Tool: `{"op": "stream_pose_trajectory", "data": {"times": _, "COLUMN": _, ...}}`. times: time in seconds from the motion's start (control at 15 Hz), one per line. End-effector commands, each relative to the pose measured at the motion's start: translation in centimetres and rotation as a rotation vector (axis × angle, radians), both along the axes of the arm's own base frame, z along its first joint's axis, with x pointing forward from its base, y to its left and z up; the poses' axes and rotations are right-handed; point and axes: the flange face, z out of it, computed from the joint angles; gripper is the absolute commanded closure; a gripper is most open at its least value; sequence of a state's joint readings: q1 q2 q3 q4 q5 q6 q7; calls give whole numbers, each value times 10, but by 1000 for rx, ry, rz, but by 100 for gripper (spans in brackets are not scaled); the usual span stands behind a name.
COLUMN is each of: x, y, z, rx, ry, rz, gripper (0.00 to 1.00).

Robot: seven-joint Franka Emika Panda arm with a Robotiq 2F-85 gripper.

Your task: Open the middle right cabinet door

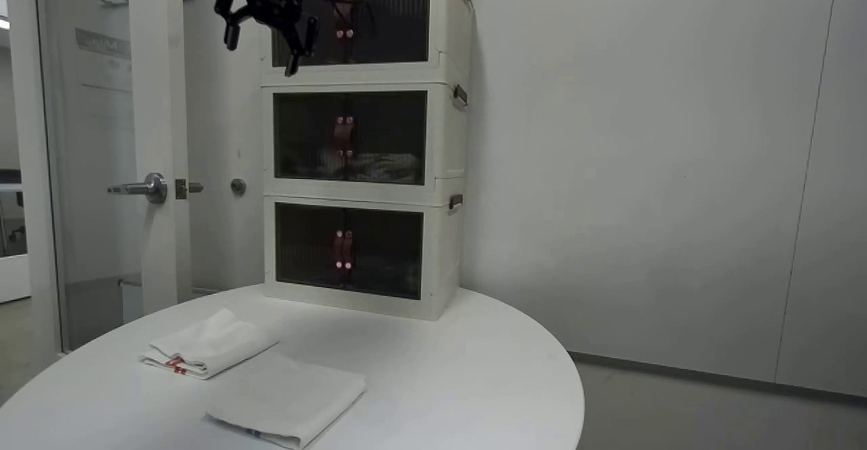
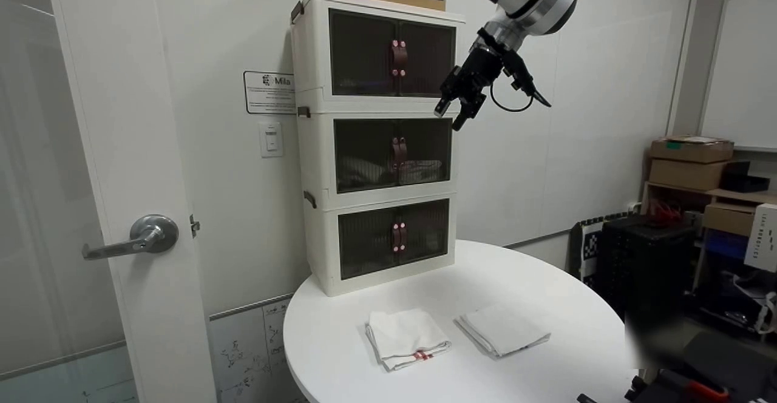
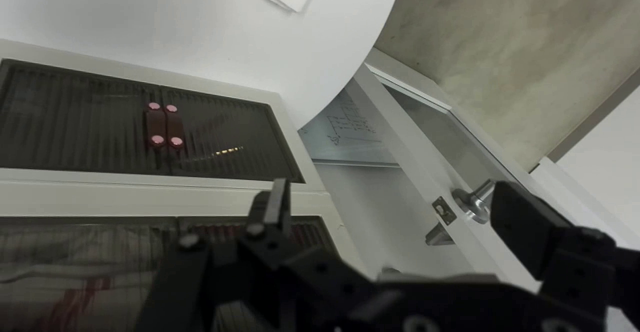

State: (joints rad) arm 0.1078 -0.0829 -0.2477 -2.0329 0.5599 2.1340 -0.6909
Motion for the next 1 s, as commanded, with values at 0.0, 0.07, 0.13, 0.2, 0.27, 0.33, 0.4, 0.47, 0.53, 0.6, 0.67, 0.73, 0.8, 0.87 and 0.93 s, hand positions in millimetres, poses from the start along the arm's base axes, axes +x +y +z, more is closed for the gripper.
{"op": "stream_pose_trajectory", "data": {"times": 0.0, "x": 6, "y": -1, "z": -8, "rx": -6, "ry": 14, "rz": -3, "gripper": 0}}
{"op": "stream_pose_trajectory", "data": {"times": 0.07, "x": 8, "y": -1, "z": -12, "rx": -8, "ry": 22, "rz": -3, "gripper": 0}}
{"op": "stream_pose_trajectory", "data": {"times": 0.13, "x": 8, "y": -1, "z": -12, "rx": -8, "ry": 21, "rz": -3, "gripper": 0}}
{"op": "stream_pose_trajectory", "data": {"times": 0.2, "x": 6, "y": 0, "z": -8, "rx": -8, "ry": 16, "rz": -2, "gripper": 0}}
{"op": "stream_pose_trajectory", "data": {"times": 0.27, "x": 5, "y": 0, "z": -5, "rx": -7, "ry": 10, "rz": -2, "gripper": 0}}
{"op": "stream_pose_trajectory", "data": {"times": 0.33, "x": 5, "y": 0, "z": -3, "rx": -7, "ry": 7, "rz": -2, "gripper": 0}}
{"op": "stream_pose_trajectory", "data": {"times": 0.4, "x": 4, "y": -1, "z": -2, "rx": -6, "ry": 5, "rz": -3, "gripper": 0}}
{"op": "stream_pose_trajectory", "data": {"times": 0.47, "x": 3, "y": 0, "z": -2, "rx": -6, "ry": 4, "rz": -3, "gripper": 0}}
{"op": "stream_pose_trajectory", "data": {"times": 0.53, "x": 3, "y": 0, "z": -2, "rx": -6, "ry": 4, "rz": -3, "gripper": 0}}
{"op": "stream_pose_trajectory", "data": {"times": 0.6, "x": 7, "y": -1, "z": -1, "rx": 1, "ry": -22, "rz": -8, "gripper": 0}}
{"op": "stream_pose_trajectory", "data": {"times": 0.67, "x": 10, "y": -2, "z": 1, "rx": -4, "ry": -44, "rz": -9, "gripper": 0}}
{"op": "stream_pose_trajectory", "data": {"times": 0.73, "x": 14, "y": -4, "z": 2, "rx": -9, "ry": -68, "rz": -15, "gripper": 0}}
{"op": "stream_pose_trajectory", "data": {"times": 0.8, "x": 17, "y": -7, "z": 5, "rx": -9, "ry": -102, "rz": -16, "gripper": 0}}
{"op": "stream_pose_trajectory", "data": {"times": 0.87, "x": 20, "y": -10, "z": 7, "rx": -17, "ry": -138, "rz": -21, "gripper": 0}}
{"op": "stream_pose_trajectory", "data": {"times": 0.93, "x": 24, "y": -15, "z": 8, "rx": -13, "ry": -171, "rz": -23, "gripper": 0}}
